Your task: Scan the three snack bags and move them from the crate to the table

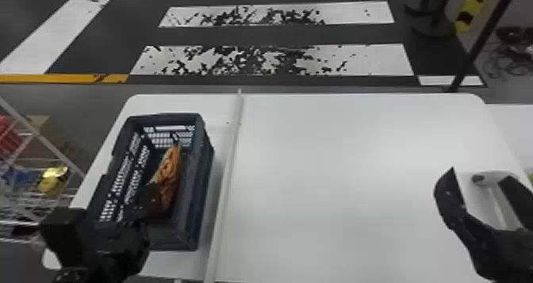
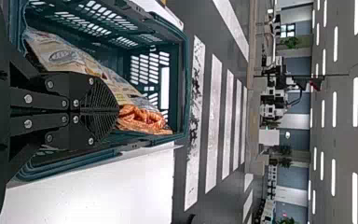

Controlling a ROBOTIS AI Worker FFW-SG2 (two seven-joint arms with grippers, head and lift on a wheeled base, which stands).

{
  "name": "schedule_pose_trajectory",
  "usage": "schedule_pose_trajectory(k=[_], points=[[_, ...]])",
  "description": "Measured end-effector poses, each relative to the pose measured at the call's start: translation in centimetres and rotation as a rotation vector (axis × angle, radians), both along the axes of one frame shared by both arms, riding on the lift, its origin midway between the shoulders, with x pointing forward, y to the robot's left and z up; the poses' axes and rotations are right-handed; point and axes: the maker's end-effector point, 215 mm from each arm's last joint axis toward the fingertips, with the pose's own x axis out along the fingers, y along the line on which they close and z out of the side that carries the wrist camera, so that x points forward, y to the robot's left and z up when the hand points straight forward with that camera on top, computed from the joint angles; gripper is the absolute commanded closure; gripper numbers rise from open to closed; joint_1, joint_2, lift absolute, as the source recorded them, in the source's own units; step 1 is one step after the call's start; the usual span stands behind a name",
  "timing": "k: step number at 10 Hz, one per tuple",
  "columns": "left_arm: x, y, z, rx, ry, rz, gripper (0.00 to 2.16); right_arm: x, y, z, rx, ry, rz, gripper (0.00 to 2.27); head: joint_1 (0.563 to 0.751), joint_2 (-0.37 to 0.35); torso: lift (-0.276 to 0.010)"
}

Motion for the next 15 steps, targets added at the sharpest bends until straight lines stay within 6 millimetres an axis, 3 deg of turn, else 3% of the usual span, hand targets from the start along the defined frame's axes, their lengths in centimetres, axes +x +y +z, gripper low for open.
schedule_pose_trajectory(k=[2,4,8,11,15], points=[[-0.1,0.2,0.9,0.001,-0.009,0.006,2.13,-0.2,-0.4,0.4,0.004,-0.019,-0.010,0.09,0.695,0.092,-0.062],[-0.2,0.7,3.5,0.018,-0.050,0.021,2.13,-0.4,-0.6,0.7,0.006,-0.034,-0.016,0.09,0.695,0.095,-0.062],[0.5,0.3,13.3,0.070,-0.154,0.010,2.13,-0.7,-1.7,1.7,0.010,-0.062,-0.038,0.09,0.695,0.080,-0.062],[0.4,-4.0,19.6,0.027,-0.212,-0.074,2.13,-0.8,-2.6,2.7,0.012,-0.082,-0.057,0.09,0.695,0.010,-0.062],[0.2,-13.5,21.8,-0.191,-0.261,-0.299,2.13,-0.9,-3.9,2.9,0.009,-0.088,-0.081,0.09,0.695,-0.169,-0.062]])
